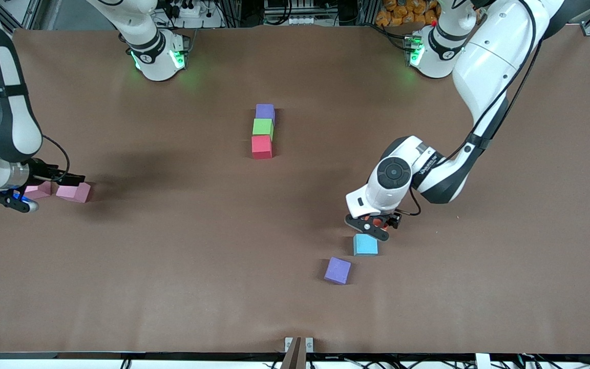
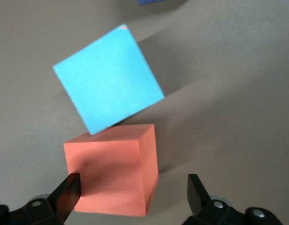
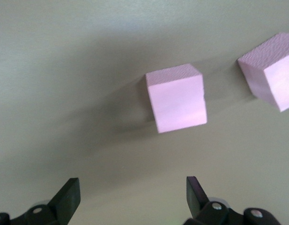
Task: Arrange blocks into number 1
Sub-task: 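Move the right gripper to the pink blocks while the left gripper grasps orange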
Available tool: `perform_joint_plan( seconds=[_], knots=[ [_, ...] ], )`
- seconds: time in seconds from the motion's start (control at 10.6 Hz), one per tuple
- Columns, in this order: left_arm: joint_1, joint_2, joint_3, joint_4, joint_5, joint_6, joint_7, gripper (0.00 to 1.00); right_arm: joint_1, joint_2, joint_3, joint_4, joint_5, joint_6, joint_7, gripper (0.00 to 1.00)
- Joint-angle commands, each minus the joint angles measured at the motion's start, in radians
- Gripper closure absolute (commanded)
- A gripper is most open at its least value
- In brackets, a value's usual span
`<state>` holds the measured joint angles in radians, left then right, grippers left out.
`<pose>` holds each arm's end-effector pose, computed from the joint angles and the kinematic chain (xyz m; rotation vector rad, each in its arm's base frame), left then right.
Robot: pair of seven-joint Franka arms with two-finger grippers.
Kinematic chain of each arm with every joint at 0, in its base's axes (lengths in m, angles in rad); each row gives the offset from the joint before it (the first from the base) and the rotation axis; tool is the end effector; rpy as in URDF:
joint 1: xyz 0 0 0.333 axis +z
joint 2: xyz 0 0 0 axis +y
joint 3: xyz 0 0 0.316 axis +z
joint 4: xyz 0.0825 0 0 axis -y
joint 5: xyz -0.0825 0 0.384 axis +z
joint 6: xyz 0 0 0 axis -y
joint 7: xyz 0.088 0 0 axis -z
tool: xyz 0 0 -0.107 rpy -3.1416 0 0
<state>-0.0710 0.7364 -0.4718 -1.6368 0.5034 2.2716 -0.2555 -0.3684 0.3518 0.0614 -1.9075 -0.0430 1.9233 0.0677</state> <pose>0.6132 -0.3088 0.2205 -2.9784 0.7779 -0.0484 0.5546 -0.1803 0.2913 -3.0262 0.5400 0.5192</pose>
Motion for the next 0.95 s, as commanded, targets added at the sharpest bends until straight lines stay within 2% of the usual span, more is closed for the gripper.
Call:
perform_joint_plan(
  seconds=[0.0, 0.19, 0.85],
  knots=[
    [0.01, -0.003, 0.004, 0.02, -0.002, -0.012, 0.035, 0.0, -0.043, 0.021, 0.02, 0.001, -0.043, 0.031, -0.048, 0.0],
    [0.008, 0.0, 0.011, 0.043, -0.002, -0.012, 0.042, 0.0, -0.078, 0.039, 0.02, 0.002, -0.043, 0.058, -0.141, 0.0],
    [0.01, 0.021, 0.016, 0.049, -0.034, -0.014, 0.079, 0.0, -0.101, 0.081, 0.02, 0.002, -0.06, 0.109, -0.149, 0.0]
  ],
)
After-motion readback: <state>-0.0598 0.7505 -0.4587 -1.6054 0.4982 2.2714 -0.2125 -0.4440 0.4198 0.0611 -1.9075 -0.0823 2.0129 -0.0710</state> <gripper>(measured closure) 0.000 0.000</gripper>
